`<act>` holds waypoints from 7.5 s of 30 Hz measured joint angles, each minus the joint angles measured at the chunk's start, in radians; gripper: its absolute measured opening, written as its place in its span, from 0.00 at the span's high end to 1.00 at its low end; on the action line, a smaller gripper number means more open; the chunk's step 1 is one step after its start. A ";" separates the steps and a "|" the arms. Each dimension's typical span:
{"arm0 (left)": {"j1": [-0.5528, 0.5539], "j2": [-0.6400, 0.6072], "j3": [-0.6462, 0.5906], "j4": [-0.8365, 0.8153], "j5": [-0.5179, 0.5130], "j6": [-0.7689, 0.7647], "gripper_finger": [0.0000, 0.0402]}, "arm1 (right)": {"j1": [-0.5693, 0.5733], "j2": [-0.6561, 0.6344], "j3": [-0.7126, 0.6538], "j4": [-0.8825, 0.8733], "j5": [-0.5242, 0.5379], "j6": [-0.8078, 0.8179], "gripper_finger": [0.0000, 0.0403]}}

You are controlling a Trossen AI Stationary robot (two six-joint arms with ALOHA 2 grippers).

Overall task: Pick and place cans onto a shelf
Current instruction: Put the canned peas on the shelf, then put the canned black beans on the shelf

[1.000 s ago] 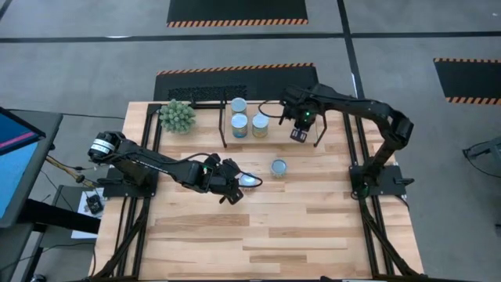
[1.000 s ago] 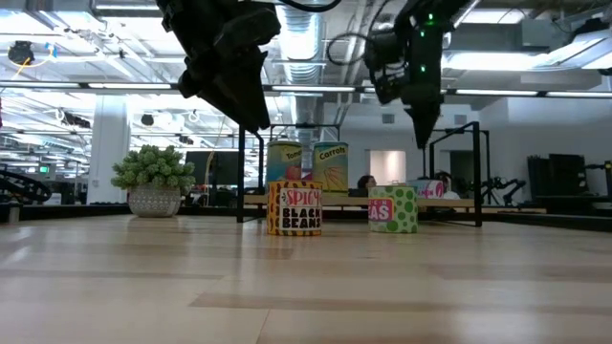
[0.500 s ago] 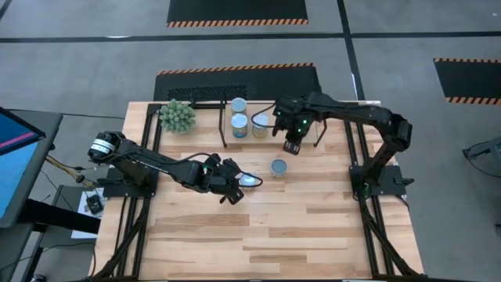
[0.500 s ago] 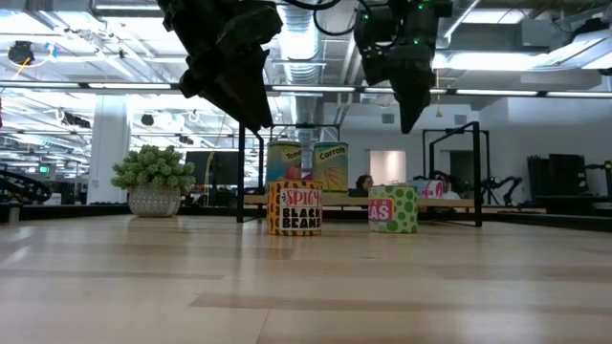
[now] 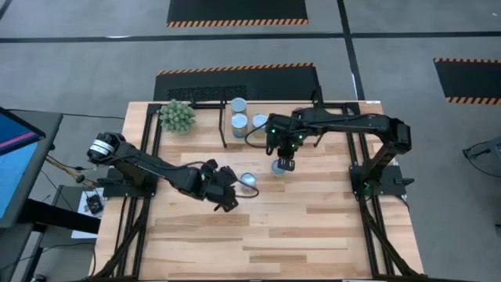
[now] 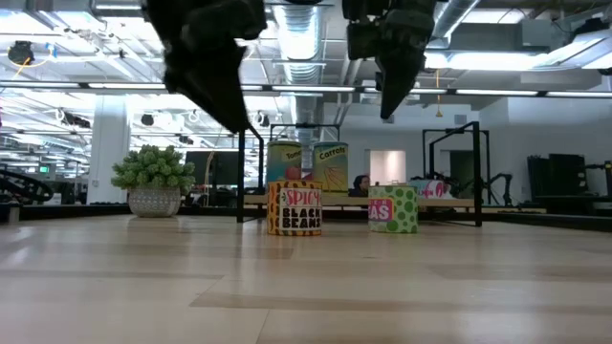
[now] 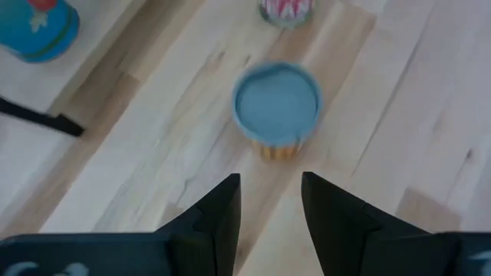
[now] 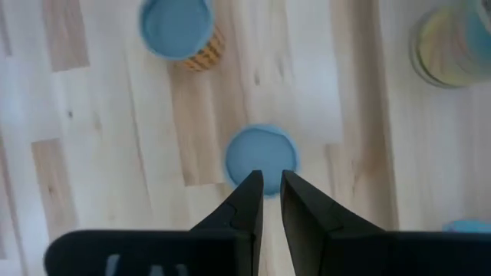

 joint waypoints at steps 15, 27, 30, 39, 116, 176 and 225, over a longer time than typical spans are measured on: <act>-0.071 0.000 0.000 -0.062 -0.030 -0.067 0.68 | 0.020 0.107 0.001 0.021 -0.001 0.003 0.48; -0.099 0.000 0.000 -0.070 -0.029 -0.106 0.68 | -0.035 0.283 -0.001 0.007 0.060 -0.026 0.42; -0.099 0.000 0.000 -0.073 -0.029 -0.111 0.68 | -0.052 0.305 0.000 0.011 0.056 -0.026 0.44; -0.099 0.000 0.000 -0.082 -0.029 -0.113 0.68 | -0.048 0.324 0.003 0.019 0.029 -0.018 0.53; 0.008 0.000 0.000 -0.054 0.011 -0.119 0.68 | -0.563 0.430 0.512 -0.148 0.062 -0.367 0.99; 0.008 0.000 0.000 -0.053 0.013 -0.141 0.68 | -0.505 0.407 0.604 -0.494 -0.009 -0.182 0.77; 0.133 0.234 0.259 -0.092 0.233 0.195 0.68 | 0.169 -0.573 -0.293 -0.152 0.159 0.470 0.77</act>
